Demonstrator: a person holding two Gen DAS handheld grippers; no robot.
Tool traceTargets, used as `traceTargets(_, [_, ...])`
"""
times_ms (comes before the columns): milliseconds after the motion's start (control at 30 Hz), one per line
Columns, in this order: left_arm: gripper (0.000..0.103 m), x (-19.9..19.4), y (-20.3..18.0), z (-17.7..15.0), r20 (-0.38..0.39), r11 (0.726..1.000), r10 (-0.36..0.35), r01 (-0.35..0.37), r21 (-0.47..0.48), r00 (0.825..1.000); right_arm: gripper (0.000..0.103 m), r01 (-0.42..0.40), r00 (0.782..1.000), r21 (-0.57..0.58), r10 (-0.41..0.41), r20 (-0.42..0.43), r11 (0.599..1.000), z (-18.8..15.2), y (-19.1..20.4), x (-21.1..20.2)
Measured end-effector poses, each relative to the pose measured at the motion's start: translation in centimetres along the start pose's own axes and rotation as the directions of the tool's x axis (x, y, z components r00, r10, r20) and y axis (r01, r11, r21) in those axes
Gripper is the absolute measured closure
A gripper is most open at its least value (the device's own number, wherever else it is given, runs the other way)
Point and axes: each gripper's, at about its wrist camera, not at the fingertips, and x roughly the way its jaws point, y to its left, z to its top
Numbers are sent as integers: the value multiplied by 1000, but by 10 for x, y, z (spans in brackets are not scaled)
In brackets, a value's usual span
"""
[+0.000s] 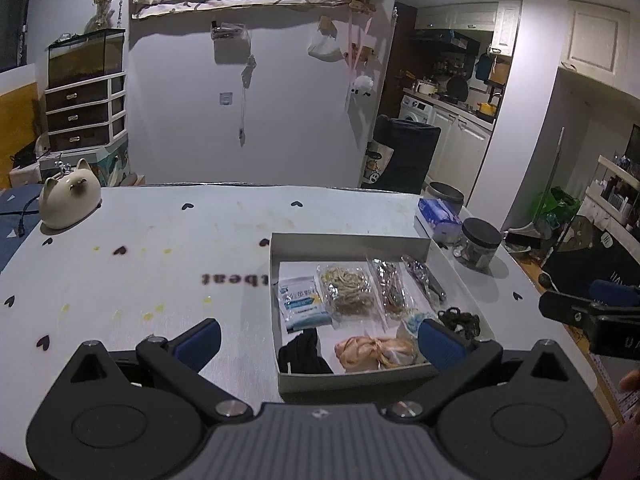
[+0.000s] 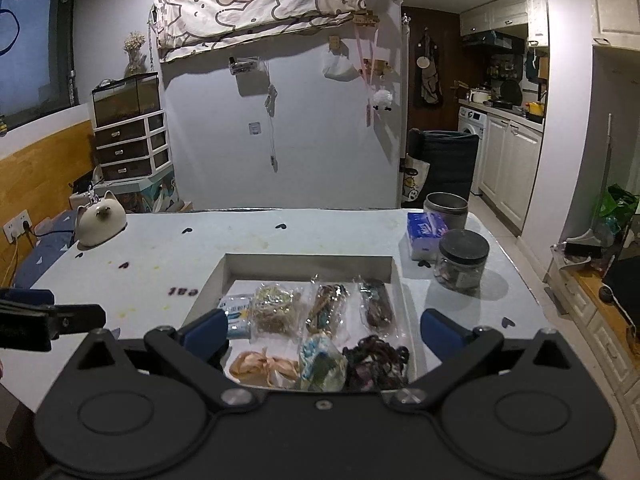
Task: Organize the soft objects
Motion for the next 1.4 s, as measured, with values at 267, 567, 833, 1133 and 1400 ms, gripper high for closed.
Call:
traceTargets(267, [0,-11,-6,-11,2,1000,14,-14,8,1000,0,-8,1000,2,8,-6,1000,-10,-5,-12])
traceTargets(567, [0,-14,-7,-14,2,1000,16,-16,4,1000,0,-10,1000,-2,10,-6,1000,-14,-5,-17])
traceTargets(833, [0,-15,-7,-14,2,1000,16,-16,2,1000,0,-16,1000,-10,15,-9,1000,-12,-4,-17])
traceTargets(1133, [0,-14,-6,-13,2,1000,22,-22,1,1000,0,-21,1000,-10,21,-11,1000,-10,-1,-15])
traceTargets(1400, [0,-14,-5,-13,1,1000,22,-22,1,1000,0,-21,1000,-10,21,-11,1000,-10,-1,-14])
